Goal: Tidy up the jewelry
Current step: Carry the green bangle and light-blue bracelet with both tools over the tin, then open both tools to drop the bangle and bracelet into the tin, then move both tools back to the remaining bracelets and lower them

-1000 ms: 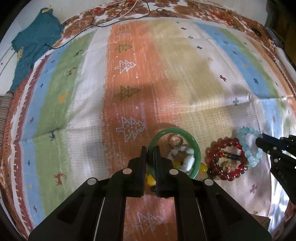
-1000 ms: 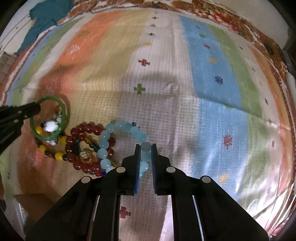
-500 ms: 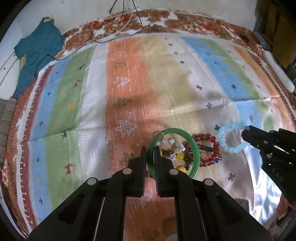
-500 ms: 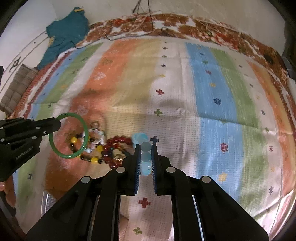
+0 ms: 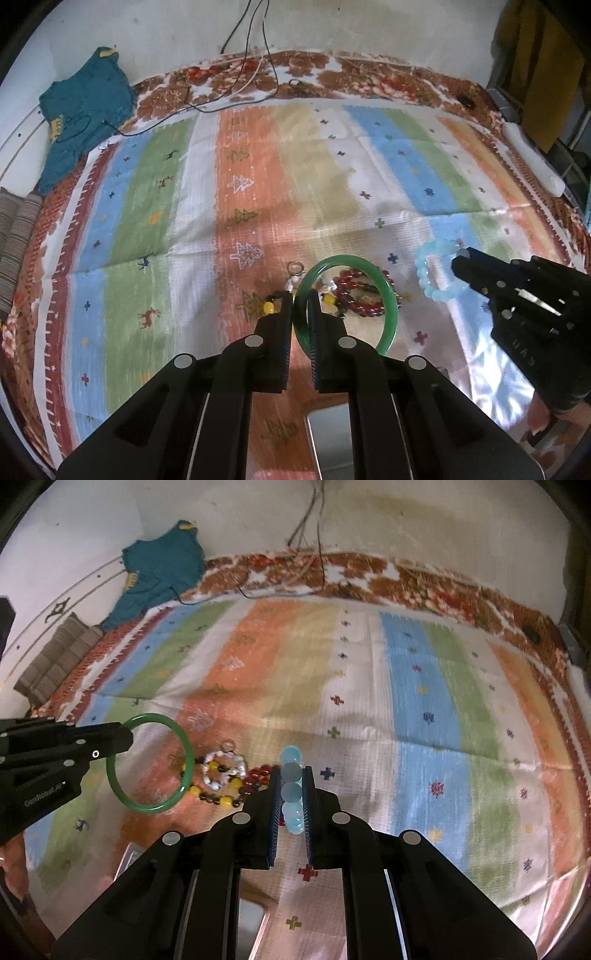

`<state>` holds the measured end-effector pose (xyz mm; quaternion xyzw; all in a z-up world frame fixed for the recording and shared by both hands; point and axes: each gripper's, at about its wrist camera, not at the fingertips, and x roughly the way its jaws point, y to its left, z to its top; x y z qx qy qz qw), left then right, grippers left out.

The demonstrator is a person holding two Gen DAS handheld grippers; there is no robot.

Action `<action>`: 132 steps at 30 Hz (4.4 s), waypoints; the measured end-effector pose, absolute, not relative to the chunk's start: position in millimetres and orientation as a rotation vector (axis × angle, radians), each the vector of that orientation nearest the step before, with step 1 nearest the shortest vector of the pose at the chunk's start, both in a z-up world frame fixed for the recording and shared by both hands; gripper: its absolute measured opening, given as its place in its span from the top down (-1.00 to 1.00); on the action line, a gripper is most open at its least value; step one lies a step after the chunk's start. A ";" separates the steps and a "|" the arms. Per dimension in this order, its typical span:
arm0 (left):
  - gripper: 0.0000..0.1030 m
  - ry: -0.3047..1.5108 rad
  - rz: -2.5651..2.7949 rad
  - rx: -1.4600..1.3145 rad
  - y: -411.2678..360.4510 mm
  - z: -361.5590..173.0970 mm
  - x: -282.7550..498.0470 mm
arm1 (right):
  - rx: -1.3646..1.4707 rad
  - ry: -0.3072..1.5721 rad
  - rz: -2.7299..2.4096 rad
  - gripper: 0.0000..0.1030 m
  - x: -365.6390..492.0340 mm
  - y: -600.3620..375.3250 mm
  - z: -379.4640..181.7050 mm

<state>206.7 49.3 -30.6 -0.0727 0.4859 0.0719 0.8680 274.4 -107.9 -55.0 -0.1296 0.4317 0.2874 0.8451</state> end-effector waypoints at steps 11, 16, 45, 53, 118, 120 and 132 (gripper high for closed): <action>0.85 0.960 0.129 -0.155 37.6 -8.7 168.3 | -0.247 0.842 0.647 0.77 236.5 -120.3 -30.4; 0.85 0.958 0.129 -0.156 35.3 -7.7 156.4 | -0.238 0.820 0.660 0.77 220.7 -123.5 -23.6; 0.84 0.942 0.129 -0.128 17.1 -4.3 112.5 | -0.241 0.857 0.716 0.77 169.3 -134.2 -27.3; 0.63 1.002 0.128 -0.136 17.0 -15.6 114.9 | -0.230 0.923 0.672 0.31 174.8 -139.0 -36.8; -0.31 1.111 0.254 -0.147 64.0 -77.1 209.6 | -0.238 1.112 0.510 -0.65 284.0 -114.8 -87.9; -0.31 1.119 0.255 -0.150 66.4 -80.6 212.6 | -0.239 1.118 0.510 -0.65 286.6 -113.0 -90.1; -0.31 1.151 0.235 -0.137 69.7 -97.8 233.2 | -0.268 1.162 0.490 -0.65 306.5 -101.0 -110.6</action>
